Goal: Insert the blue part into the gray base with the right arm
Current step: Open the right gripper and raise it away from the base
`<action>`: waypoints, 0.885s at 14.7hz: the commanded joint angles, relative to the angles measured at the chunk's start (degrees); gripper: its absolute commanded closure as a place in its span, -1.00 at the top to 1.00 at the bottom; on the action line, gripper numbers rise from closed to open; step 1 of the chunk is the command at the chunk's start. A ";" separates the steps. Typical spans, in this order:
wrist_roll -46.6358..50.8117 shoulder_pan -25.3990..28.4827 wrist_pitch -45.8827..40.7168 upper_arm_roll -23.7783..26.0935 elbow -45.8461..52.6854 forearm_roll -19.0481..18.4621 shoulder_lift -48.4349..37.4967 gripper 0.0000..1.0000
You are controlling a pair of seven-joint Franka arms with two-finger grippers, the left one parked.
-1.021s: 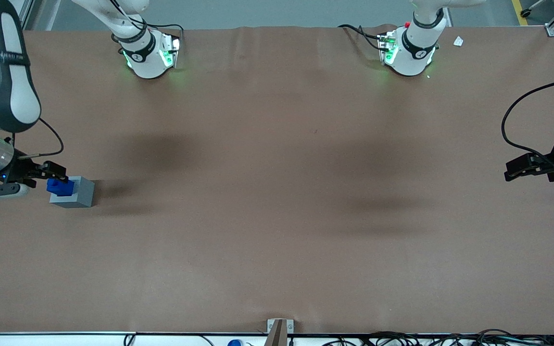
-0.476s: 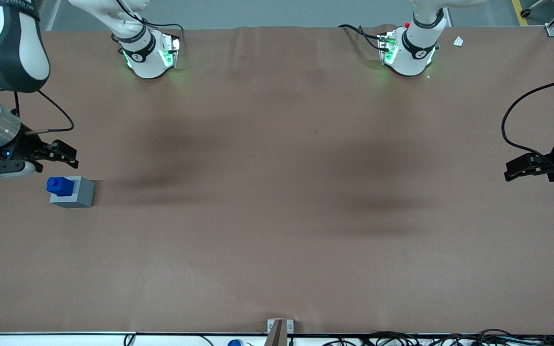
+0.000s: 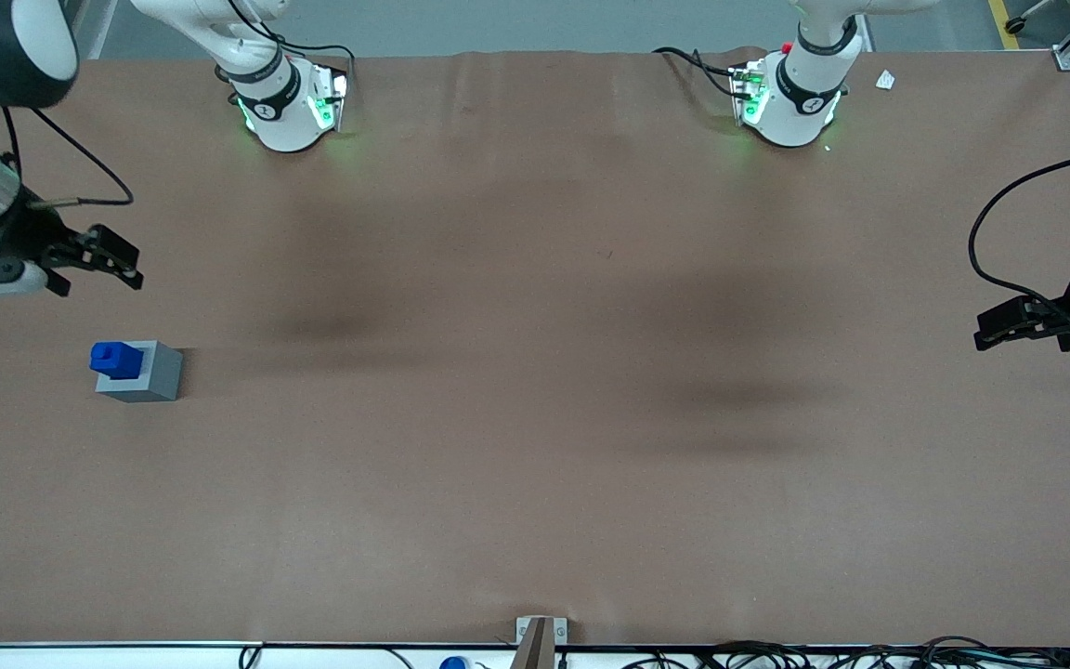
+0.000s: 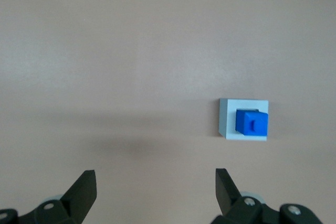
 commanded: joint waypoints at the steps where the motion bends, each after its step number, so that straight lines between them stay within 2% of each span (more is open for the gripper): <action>1: 4.22 -0.18 -6.09 -0.41 5.64 0.43 -0.36 1.00; 5: 6.17 -0.18 -11.38 -0.41 11.54 0.17 -0.36 1.00; 13: 6.17 -0.09 -11.74 -0.14 14.10 -0.18 -0.28 1.00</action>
